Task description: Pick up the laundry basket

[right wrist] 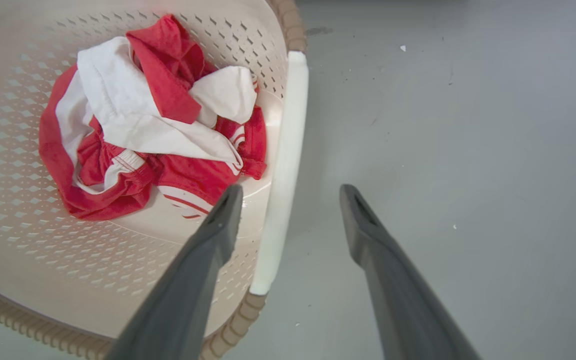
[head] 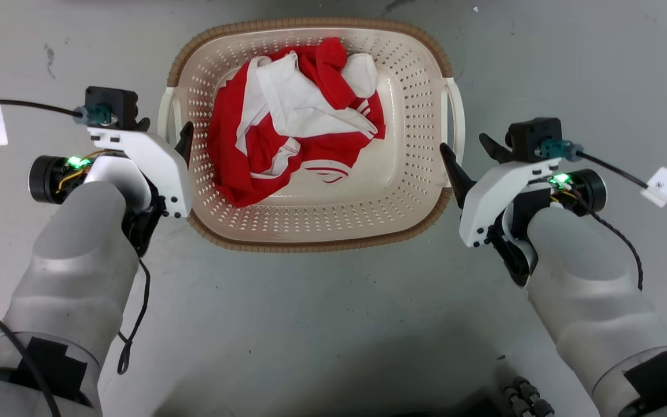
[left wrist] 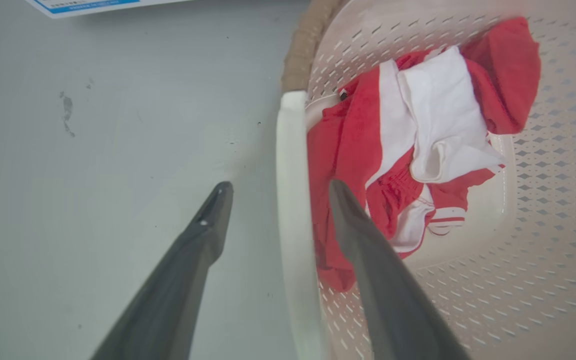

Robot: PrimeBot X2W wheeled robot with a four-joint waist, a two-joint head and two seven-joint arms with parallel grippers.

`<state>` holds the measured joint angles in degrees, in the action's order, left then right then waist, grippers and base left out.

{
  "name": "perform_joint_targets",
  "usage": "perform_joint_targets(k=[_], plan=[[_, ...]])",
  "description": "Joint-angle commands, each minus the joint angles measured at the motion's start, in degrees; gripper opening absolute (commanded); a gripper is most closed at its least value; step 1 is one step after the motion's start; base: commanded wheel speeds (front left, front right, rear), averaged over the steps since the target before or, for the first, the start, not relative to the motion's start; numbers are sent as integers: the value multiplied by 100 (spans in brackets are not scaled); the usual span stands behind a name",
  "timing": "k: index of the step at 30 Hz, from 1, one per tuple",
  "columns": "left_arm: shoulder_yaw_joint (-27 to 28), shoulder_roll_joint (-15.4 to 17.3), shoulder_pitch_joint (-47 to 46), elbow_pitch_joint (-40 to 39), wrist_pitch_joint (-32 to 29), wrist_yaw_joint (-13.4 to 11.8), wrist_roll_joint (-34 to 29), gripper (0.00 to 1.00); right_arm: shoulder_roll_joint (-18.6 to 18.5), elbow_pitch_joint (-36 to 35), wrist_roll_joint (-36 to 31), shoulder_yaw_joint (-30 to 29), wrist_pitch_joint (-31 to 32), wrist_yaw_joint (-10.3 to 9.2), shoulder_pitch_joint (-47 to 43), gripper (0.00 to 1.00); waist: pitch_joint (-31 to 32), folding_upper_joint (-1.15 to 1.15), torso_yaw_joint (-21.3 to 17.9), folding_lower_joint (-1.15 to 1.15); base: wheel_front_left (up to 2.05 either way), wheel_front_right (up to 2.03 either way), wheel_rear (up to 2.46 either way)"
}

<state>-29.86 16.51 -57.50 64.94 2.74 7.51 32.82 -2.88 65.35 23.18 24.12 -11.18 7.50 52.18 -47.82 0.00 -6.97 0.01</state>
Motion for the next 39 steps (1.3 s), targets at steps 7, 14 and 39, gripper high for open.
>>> perform_joint_targets(k=[7,14,39], plan=[[-321,37,-228,61,-347,-5,346,100,0,236,420,434,380,-2,437,100,-147,0,34,-1,0,0,0],[-738,83,-277,-114,-647,-7,718,0,0,324,789,779,600,-2,600,0,-227,0,60,-1,0,0,0],[-1791,-170,116,-148,-1471,26,2088,0,46,464,1829,1708,1485,7,178,0,1073,0,199,-1,0,0,0]])
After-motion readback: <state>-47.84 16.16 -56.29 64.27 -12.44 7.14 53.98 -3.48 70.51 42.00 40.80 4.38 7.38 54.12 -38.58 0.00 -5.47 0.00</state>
